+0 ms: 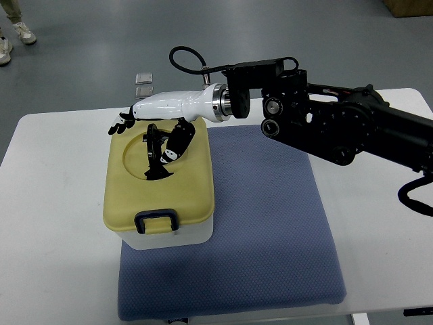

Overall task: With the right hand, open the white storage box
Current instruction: 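Lower the right hand and close its fingers around the black lid handle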

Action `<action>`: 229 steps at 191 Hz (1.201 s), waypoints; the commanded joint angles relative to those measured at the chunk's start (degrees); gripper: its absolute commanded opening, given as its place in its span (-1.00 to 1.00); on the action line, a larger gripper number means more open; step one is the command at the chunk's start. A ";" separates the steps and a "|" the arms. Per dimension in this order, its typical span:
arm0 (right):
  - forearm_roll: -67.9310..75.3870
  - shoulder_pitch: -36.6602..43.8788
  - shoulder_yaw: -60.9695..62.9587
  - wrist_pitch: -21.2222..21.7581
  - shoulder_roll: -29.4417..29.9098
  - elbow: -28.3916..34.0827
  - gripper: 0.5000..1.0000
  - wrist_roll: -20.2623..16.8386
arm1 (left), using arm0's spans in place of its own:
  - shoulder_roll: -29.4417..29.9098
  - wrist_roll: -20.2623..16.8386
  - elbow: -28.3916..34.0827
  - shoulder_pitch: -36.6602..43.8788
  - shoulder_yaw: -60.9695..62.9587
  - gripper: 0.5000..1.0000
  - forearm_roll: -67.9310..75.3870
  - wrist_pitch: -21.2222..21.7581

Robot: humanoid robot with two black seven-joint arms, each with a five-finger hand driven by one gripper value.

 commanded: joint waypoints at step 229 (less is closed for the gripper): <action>0.02 -0.27 0.18 -0.10 -1.05 0.00 -1.00 0.09 | 0.00 0.00 0.00 0.02 0.06 1.00 0.00 -0.02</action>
